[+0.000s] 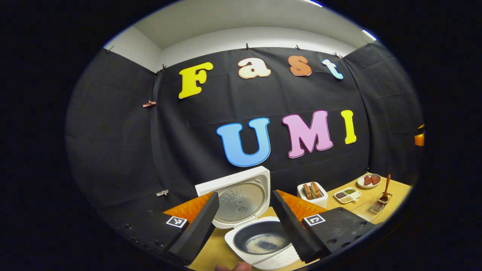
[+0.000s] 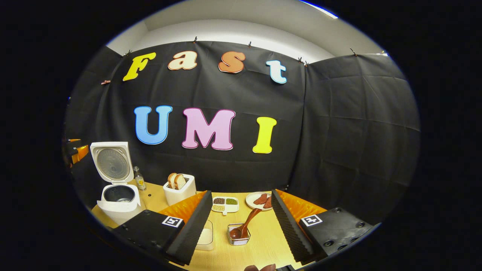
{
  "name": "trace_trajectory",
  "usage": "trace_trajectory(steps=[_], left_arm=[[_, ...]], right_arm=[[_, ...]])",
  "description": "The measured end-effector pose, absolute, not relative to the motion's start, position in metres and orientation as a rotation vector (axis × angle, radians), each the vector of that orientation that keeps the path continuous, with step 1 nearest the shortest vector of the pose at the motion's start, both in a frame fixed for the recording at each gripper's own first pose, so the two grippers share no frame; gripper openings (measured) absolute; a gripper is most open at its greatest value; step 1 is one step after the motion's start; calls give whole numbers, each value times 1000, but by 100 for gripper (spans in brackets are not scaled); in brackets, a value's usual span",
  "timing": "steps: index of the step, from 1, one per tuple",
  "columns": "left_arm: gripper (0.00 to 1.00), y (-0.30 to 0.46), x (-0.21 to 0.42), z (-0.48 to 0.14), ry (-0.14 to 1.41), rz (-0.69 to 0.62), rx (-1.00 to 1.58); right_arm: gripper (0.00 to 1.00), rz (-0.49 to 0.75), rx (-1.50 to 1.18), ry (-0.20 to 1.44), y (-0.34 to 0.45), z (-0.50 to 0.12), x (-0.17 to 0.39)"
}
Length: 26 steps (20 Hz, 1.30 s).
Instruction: Close the left gripper, press the button to open the rice cooker; take a wooden spoon from the chopstick holder with the right hand, scoop a spoonful of rice and pour it into the rice cooker, then put the wooden spoon back into the chopstick holder.
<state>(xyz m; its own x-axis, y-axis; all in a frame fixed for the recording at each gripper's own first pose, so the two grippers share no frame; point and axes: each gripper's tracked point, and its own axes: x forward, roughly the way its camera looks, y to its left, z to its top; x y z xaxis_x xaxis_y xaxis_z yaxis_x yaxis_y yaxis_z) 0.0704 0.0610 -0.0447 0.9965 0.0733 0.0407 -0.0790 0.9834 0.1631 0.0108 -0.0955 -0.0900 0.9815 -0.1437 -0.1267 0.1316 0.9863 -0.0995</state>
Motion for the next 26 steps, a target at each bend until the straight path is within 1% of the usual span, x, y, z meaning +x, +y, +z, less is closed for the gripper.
trace_trajectory(steps=[5,12,16,19,22,23,26], left_arm=[[96,38,50,-49,-42,128,116],[97,18,36,-64,-25,177,94],[97,13,33,-74,3,218,114],[97,8,30,-80,28,257,113],[97,4,25,-88,52,301,134],[97,2,23,-91,62,318,140],[97,-7,16,-104,98,359,134]], right_arm=[[98,-72,-44,177,-104,-111,23],[98,-37,8,265,-138,-157,42],[98,2,49,345,-157,-200,59],[98,47,129,413,-168,-240,79],[98,79,209,515,-175,-288,101],[96,85,232,541,-177,-302,109],[95,106,286,581,-179,-333,133]])
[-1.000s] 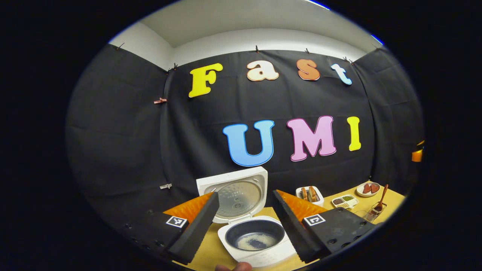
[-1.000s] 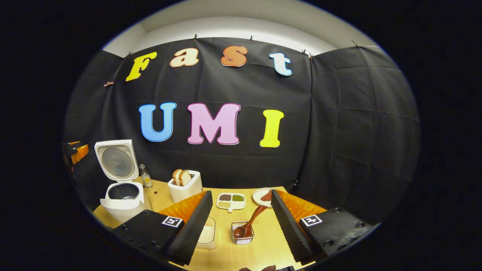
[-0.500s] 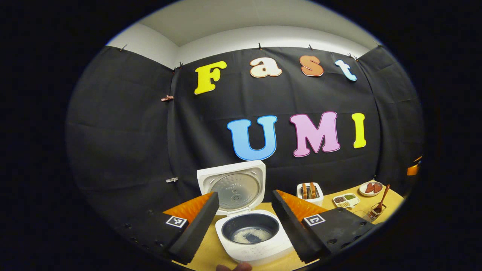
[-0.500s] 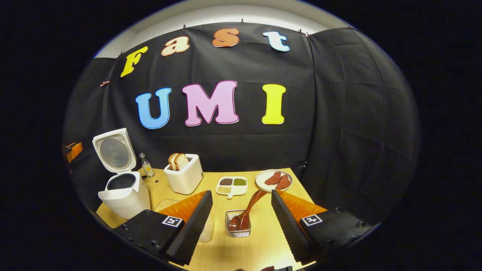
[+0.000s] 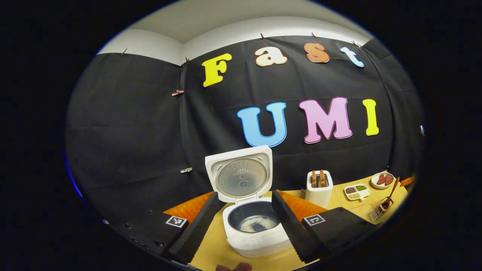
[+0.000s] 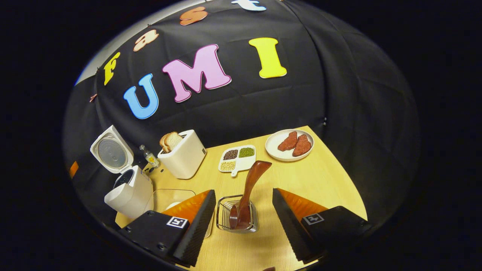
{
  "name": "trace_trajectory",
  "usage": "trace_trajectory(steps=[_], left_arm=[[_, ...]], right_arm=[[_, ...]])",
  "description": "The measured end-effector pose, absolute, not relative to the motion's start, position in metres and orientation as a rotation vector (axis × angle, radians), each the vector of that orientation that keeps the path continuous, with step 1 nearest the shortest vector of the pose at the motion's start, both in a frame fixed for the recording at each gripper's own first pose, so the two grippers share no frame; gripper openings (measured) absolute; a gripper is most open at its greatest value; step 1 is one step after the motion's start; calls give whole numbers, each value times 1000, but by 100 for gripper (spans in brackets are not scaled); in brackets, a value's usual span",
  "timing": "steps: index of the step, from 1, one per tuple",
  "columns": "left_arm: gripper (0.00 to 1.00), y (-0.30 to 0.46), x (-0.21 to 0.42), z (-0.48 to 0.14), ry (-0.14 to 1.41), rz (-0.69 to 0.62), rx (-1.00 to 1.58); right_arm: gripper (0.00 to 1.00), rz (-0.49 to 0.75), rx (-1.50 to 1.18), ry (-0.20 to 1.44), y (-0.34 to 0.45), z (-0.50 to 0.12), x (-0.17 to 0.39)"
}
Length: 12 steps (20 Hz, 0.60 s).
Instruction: Close the left gripper, press the button to open the rice cooker; take a wooden spoon from the chopstick holder with the right hand, scoop a spoonful of rice and pour it into the rice cooker, then put the wooden spoon back into the chopstick holder.
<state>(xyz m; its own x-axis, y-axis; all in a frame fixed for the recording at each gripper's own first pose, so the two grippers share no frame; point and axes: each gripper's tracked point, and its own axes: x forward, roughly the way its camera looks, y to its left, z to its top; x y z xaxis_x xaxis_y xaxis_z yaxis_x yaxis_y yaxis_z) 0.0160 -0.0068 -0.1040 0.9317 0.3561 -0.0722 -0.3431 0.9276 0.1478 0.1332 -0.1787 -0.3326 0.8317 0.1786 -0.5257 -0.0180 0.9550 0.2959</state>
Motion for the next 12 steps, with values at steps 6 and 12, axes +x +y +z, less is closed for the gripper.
trace_trajectory(steps=[6,12], left_arm=[[96,-26,-2,-127,154,417,128],[97,-35,-12,-140,198,450,124]], right_arm=[[80,144,289,634,-172,-397,174],[40,206,220,588,-156,-407,188]])
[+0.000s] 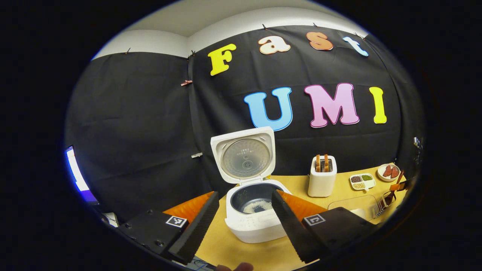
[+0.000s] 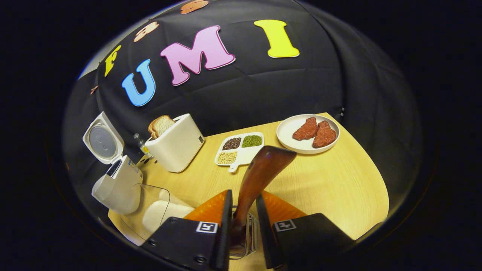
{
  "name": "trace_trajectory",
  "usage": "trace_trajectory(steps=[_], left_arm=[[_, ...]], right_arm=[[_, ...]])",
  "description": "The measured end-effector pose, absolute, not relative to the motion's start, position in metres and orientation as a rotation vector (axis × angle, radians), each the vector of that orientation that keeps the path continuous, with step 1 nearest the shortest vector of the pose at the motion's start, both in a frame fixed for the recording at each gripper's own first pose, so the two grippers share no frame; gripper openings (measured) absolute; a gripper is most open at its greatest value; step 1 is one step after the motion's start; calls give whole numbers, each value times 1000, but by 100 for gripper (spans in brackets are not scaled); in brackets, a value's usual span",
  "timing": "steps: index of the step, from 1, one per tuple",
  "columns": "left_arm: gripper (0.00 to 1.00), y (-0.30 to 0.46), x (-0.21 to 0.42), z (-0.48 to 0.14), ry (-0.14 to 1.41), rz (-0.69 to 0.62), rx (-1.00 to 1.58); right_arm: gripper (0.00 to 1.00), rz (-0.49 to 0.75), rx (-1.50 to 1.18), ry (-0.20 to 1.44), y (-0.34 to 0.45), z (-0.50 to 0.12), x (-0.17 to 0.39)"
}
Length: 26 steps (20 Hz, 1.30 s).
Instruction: Close the left gripper, press the button to open the rice cooker; take a wooden spoon from the chopstick holder with the right hand, scoop a spoonful of rice and pour it into the rice cooker, then put the wooden spoon back into the chopstick holder.
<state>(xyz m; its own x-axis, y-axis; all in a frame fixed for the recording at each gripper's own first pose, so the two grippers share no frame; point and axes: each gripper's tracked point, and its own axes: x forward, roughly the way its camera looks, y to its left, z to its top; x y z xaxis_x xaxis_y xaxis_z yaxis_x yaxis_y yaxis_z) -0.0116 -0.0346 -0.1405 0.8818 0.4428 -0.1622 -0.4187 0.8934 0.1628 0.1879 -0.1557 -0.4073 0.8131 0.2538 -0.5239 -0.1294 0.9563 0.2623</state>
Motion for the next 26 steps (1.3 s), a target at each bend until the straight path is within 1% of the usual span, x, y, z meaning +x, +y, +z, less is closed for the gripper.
trace_trajectory(steps=[1,2,3,8,11,12,14,15,19,21,23,26], left_arm=[[97,-35,-11,-142,200,450,119],[97,-34,-11,-142,201,451,114],[97,-33,-11,-143,202,452,108],[97,-32,-9,-143,203,424,110],[97,-30,-8,-143,204,406,109],[97,-29,-8,-141,200,404,110],[96,-25,-12,-141,198,394,108],[97,-24,-13,-142,198,386,110],[96,-9,-21,-139,192,358,118],[96,0,-24,-137,187,343,124],[97,10,-26,-135,182,322,119],[96,26,-24,-134,173,290,121]], right_arm=[[29,215,220,579,-156,-407,188],[28,216,239,572,-156,-402,187],[23,207,257,568,-157,-400,182],[22,163,285,521,-161,-393,163],[22,156,344,563,-148,-402,159],[22,150,352,541,-144,-402,162],[12,124,338,549,-149,-396,160],[10,109,332,541,-151,-391,161],[9,103,316,431,-152,-335,163],[9,119,281,383,-140,-304,158],[9,160,250,354,-116,-279,149],[9,232,186,333,-65,-260,139]])
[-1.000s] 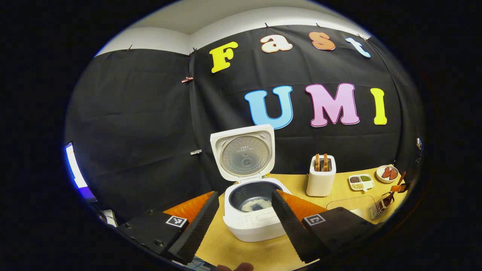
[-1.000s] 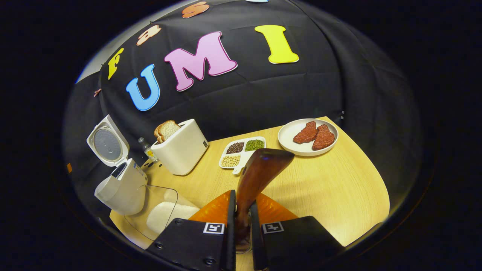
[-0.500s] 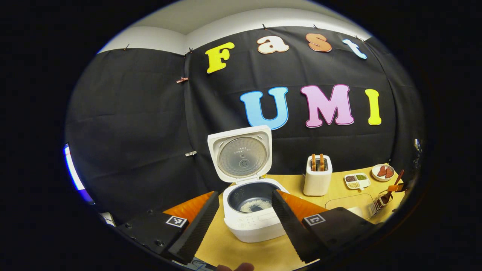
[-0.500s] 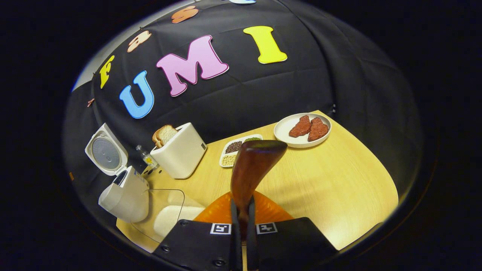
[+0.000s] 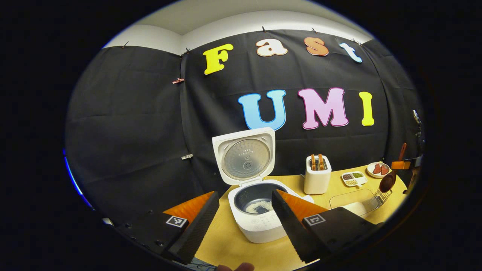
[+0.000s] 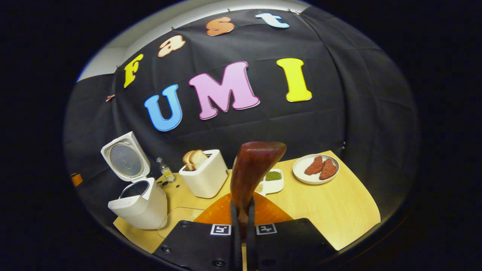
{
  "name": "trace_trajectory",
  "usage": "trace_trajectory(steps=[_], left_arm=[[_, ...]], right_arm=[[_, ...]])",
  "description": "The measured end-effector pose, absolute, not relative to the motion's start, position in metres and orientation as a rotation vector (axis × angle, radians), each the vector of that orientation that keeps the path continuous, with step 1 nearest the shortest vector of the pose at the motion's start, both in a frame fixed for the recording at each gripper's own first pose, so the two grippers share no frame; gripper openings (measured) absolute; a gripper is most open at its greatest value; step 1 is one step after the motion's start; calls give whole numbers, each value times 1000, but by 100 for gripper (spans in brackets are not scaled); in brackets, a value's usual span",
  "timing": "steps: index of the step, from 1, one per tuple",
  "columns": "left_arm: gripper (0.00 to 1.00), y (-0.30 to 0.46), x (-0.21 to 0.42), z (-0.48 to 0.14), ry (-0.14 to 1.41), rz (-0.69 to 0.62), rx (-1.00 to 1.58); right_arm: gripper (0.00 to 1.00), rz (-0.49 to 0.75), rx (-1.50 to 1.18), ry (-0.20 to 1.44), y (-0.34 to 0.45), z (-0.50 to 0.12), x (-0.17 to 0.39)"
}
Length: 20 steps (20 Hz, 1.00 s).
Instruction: Close the left gripper, press the button to open the rice cooker; take a wooden spoon from the chopstick holder with the right hand, scoop a spoonful of rice and pour it into the rice cooker, then put the wooden spoon back into the chopstick holder.
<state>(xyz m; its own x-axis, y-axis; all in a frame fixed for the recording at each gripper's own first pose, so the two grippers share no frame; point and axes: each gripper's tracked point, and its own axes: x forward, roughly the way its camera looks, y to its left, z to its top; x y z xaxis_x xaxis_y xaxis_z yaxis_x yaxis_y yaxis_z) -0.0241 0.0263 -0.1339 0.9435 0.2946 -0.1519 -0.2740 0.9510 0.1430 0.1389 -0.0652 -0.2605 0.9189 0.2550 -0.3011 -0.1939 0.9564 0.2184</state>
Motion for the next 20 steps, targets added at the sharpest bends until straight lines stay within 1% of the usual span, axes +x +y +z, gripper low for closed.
trace_trajectory(steps=[2,5,10,14,16,18,20], left_arm=[[97,35,-22,-130,158,265,135],[96,42,-18,-128,142,222,145],[97,52,-15,-135,130,160,113],[97,71,-20,-142,136,156,105],[97,81,-22,-145,140,161,108],[97,89,-24,-144,140,170,102],[97,94,-25,-144,139,178,99]], right_arm=[[9,259,130,331,-34,-262,137],[10,268,18,344,3,-285,139],[9,221,-298,376,33,-351,150],[9,205,-512,409,52,-398,150],[10,212,-526,422,67,-409,146],[9,213,-431,477,90,-424,131],[10,164,-312,490,94,-419,126]])
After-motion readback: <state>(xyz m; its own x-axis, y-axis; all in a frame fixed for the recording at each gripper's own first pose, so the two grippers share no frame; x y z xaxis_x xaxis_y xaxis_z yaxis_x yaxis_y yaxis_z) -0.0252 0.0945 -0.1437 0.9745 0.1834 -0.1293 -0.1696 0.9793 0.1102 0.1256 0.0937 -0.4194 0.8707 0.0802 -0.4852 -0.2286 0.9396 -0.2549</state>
